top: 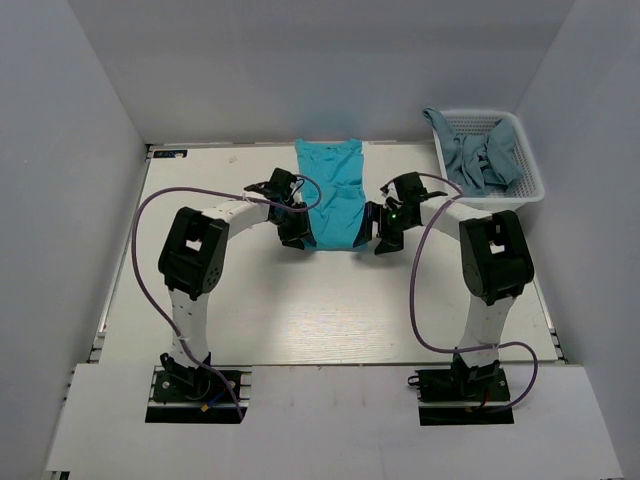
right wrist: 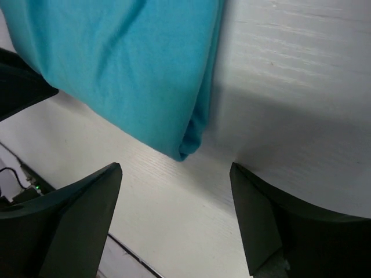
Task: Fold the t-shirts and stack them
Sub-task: Grab one side of the 2/3 rectangular tshirt with both arms, then fold the long partially folded tshirt into a neat square
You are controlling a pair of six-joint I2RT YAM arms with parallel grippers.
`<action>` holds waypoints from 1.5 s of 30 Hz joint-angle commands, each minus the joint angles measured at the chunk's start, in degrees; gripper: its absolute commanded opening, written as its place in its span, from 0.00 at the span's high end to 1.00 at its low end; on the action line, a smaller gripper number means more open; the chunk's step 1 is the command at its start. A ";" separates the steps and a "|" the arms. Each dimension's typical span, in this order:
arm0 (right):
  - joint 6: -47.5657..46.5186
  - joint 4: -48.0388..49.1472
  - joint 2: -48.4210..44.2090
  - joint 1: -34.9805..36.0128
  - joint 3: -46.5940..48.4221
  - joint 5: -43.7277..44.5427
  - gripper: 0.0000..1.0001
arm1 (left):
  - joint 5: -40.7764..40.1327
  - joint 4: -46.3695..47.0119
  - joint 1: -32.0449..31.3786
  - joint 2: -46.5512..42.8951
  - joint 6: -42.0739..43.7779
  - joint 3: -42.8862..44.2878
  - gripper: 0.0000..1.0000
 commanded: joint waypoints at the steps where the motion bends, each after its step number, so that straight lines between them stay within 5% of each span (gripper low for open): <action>1: 0.77 2.81 2.70 0.37 0.56 0.31 0.22 | -1.17 1.02 -0.06 0.39 0.60 0.12 0.54; 2: 1.03 2.99 2.70 0.37 0.13 0.40 0.34 | -1.86 1.02 -0.06 0.39 0.60 0.12 0.54; 5: 2.17 4.57 3.05 0.54 -0.49 2.16 0.45 | -1.87 1.02 -0.06 0.39 0.60 -1.02 0.59; 9: 3.22 6.68 4.19 0.63 -0.58 2.51 0.45 | -1.34 2.25 -0.06 0.39 0.60 -1.64 0.62; 14: 3.23 6.50 6.92 0.72 1.53 2.07 0.57 | -1.87 2.25 -0.06 2.24 0.60 -1.02 0.70; 16: 3.40 6.85 6.74 0.63 1.27 1.37 0.69 | -1.87 2.25 -0.06 2.85 0.60 -1.02 0.74; 18: 3.23 7.73 5.78 0.90 0.13 1.20 0.82 | -2.58 2.78 -0.06 2.85 0.60 -1.02 1.00; 21: 3.32 8.62 4.82 0.72 -1.89 0.93 1.00 | -2.58 5.24 -0.06 1.72 0.60 -3.20 1.00; 26: 1.56 6.34 1.13 1.16 -4.09 -0.73 1.00 | -3.45 6.03 -0.06 -4.78 1.74 -7.87 1.00; 38: -3.62 -18.62 -24.18 1.07 -9.72 -5.56 1.00 | 0.23 -14.43 -3.04 -24.91 0.26 -13.33 1.00; 45: -2.67 -27.06 -28.32 0.64 -2.63 -7.08 1.00 | 0.76 -23.67 -3.04 -28.53 1.03 -2.97 1.00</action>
